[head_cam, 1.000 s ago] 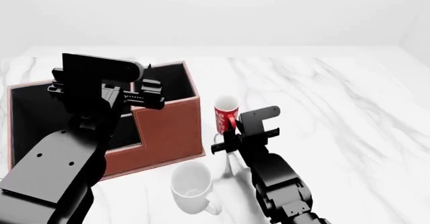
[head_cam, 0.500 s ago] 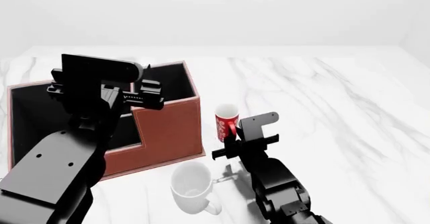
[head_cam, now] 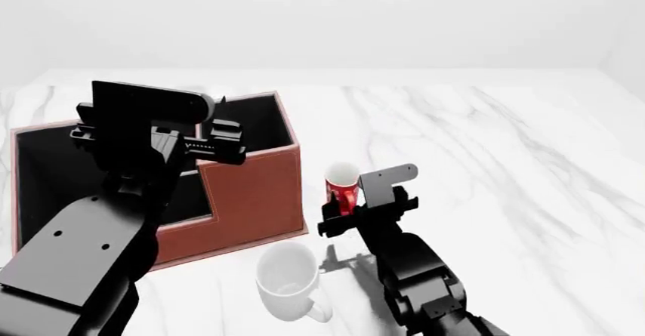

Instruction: Pick up the red mug and place it to the right of the caddy.

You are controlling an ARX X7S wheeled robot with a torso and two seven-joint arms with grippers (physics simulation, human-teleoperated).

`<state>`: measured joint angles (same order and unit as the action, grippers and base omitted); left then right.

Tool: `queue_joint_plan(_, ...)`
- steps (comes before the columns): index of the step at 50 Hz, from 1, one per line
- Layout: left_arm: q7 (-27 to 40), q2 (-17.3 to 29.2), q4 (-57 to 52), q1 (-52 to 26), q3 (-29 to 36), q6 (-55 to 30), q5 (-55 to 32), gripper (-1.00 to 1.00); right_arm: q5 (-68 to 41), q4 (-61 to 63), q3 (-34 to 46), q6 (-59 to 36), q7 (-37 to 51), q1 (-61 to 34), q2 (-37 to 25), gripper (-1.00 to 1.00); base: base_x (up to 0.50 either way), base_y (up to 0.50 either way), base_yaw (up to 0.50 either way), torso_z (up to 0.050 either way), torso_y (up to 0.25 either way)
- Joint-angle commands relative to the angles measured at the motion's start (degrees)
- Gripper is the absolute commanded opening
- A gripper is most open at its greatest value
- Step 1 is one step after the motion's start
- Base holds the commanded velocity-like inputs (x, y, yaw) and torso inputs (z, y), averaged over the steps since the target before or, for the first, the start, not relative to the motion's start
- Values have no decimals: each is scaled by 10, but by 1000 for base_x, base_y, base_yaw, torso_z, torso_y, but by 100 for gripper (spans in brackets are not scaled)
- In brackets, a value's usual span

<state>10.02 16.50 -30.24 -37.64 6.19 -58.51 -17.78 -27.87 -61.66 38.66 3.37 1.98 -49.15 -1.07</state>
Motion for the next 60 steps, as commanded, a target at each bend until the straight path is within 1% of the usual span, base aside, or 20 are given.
queue_joint_plan(1, 2, 1, 1, 0, 0, 1, -3, 100, -9, 4, 12, 1, 5, -2, -2, 100, 0, 0, 0, 0, 0)
queue_joint_plan(5, 3, 2, 1, 0, 1, 1, -3, 100, -12, 21, 15, -6, 11, 1, -8, 100, 0, 0, 0, 0, 0)
queue_joint_plan(7, 3, 2, 0, 0, 0, 1, -4, 100, -16, 48, 15, -21, 19, 6, -17, 100, 0, 0, 0, 0, 0)
queue_joint_plan(9, 4, 2, -1, 0, 0, 0, -5, 100, -25, 122, 16, -58, 41, 20, -41, 100, 0, 0, 0, 0, 0)
queue_joint_plan(10, 4, 2, -1, 0, 0, 0, -5, 100, -26, 131, 17, -62, 44, 23, -44, 100, 0, 0, 0, 0, 0)
queue_joint_plan(12, 4, 2, -1, -1, 0, 0, -5, 100, -37, 221, 18, -106, 68, 41, -74, 100, 0, 0, 0, 0, 0)
queue_joint_plan(13, 4, 2, 0, -1, 1, 0, -5, 100, -38, 288, 26, -142, 92, 52, -98, 100, 0, 0, 0, 0, 0)
queue_joint_plan(16, 5, 2, -1, -1, 0, 0, -6, 100, -54, 389, 26, -189, 119, 68, -133, 100, 0, 0, 0, 0, 3)
queue_joint_plan(17, 5, 2, 0, -2, 0, 0, -6, 100, -66, 452, 23, -208, 131, 78, -157, 100, 0, 0, 0, 0, 0)
queue_joint_plan(21, 6, 2, 1, -2, 2, 2, -6, 100, -88, 558, 7, -244, 165, 79, -197, 100, 0, 0, 0, 0, 0)
queue_joint_plan(23, 7, 2, -1, -2, 2, 1, -7, 100, -106, 583, -3, -255, 162, 74, -207, 100, 0, 0, 0, 0, 0)
queue_joint_plan(28, 8, 3, -2, -3, 2, -1, -8, 100, -113, 645, -15, -270, 173, 50, -229, 100, 0, 0, 0, 0, 0)
queue_joint_plan(31, 8, 3, -1, -4, 2, -1, -9, 100, -111, 662, -22, -272, 186, 39, -232, 100, 0, 0, 0, 0, 0)
queue_joint_plan(33, 7, 4, 0, -4, 3, 0, -9, 100, -83, 665, -36, -259, 218, 12, -228, 100, 0, 0, 0, 0, 0)
queue_joint_plan(36, 8, 3, 0, -5, 4, 1, -10, 100, -80, 666, -59, -252, 240, -13, -221, 100, 0, 0, 0, 0, 0)
queue_joint_plan(37, 8, 3, 1, -5, 5, 1, -10, 100, -52, 671, -58, -238, 254, -28, -221, 100, 0, 0, 0, 0, 0)
queue_joint_plan(38, 8, 3, 2, -6, 5, 2, -10, 100, -49, 673, -59, -238, 256, -33, -220, 100, 0, 0, 0, 0, 0)
queue_joint_plan(41, 8, 4, 2, -7, 5, 1, -11, 100, -47, 684, -64, -232, 258, -46, -218, 100, 0, 0, 0, 0, 0)
queue_joint_plan(47, 9, 5, 2, -7, 5, 2, -12, 100, -49, 697, -64, -221, 256, -40, -216, 100, 0, 0, 0, 0, 0)
queue_joint_plan(60, 11, 6, 4, -5, 6, 4, -14, 100, -49, 686, -58, -211, 243, -36, -213, 100, 0, 0, 0, 0, 0)
